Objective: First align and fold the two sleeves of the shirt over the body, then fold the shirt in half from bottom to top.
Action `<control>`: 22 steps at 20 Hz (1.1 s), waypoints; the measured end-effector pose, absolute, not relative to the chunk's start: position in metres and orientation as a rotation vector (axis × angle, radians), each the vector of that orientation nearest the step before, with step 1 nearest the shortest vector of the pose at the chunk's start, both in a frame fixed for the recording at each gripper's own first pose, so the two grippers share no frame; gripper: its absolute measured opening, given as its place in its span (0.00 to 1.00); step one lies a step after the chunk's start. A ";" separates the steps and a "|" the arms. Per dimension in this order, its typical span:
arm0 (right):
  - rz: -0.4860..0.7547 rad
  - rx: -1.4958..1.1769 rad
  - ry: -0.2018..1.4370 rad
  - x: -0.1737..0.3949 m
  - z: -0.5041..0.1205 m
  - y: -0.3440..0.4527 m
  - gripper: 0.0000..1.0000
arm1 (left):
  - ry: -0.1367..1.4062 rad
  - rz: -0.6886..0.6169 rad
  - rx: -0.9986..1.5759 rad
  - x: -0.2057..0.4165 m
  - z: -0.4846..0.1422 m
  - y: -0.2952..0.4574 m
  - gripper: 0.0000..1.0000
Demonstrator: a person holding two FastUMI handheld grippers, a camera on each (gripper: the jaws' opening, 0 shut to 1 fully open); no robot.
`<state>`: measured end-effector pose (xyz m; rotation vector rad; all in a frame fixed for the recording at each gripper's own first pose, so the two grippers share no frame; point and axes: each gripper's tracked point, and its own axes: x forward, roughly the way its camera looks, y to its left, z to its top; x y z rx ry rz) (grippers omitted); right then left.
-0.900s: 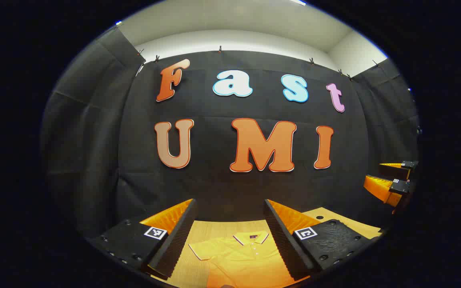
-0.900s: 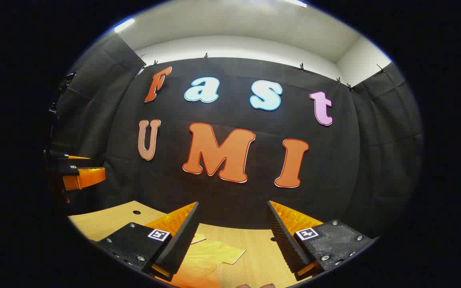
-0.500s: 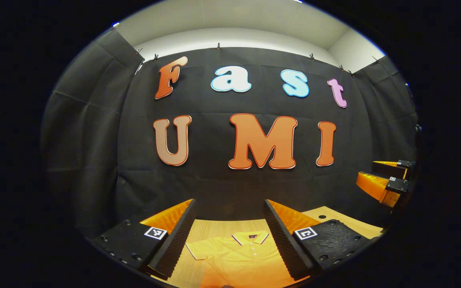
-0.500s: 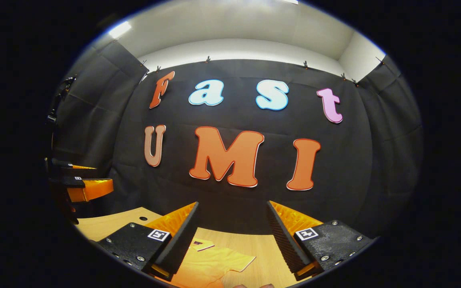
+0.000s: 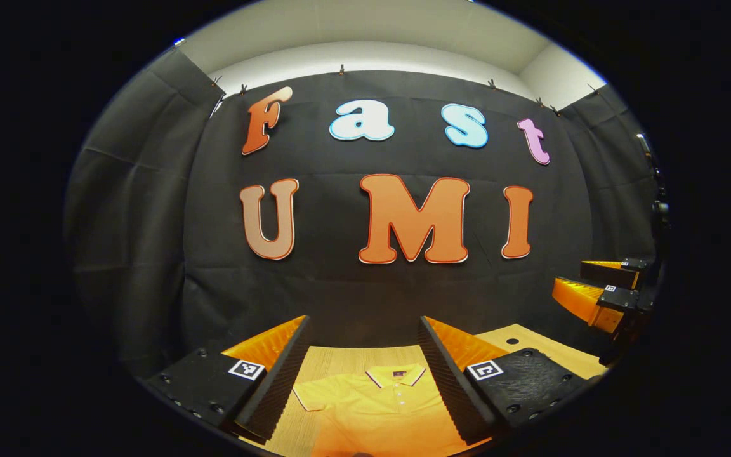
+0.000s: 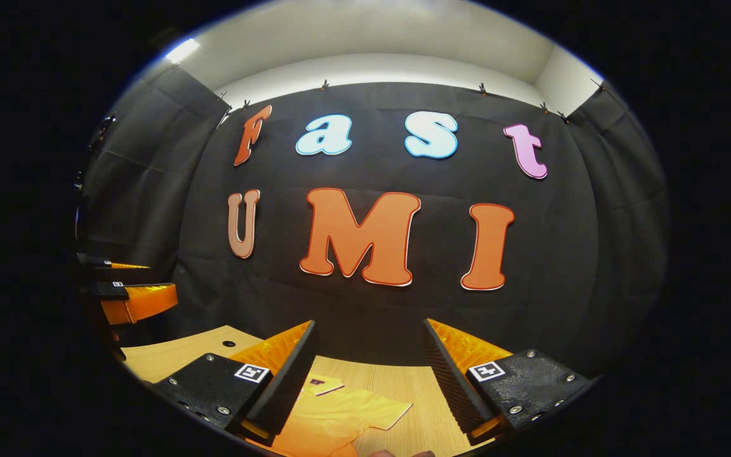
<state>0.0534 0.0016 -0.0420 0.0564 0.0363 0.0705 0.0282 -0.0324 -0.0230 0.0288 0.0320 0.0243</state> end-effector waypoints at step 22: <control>0.068 0.229 0.796 0.148 -0.306 -0.022 0.98 | 0.045 0.206 0.140 0.009 -0.027 -0.022 0.99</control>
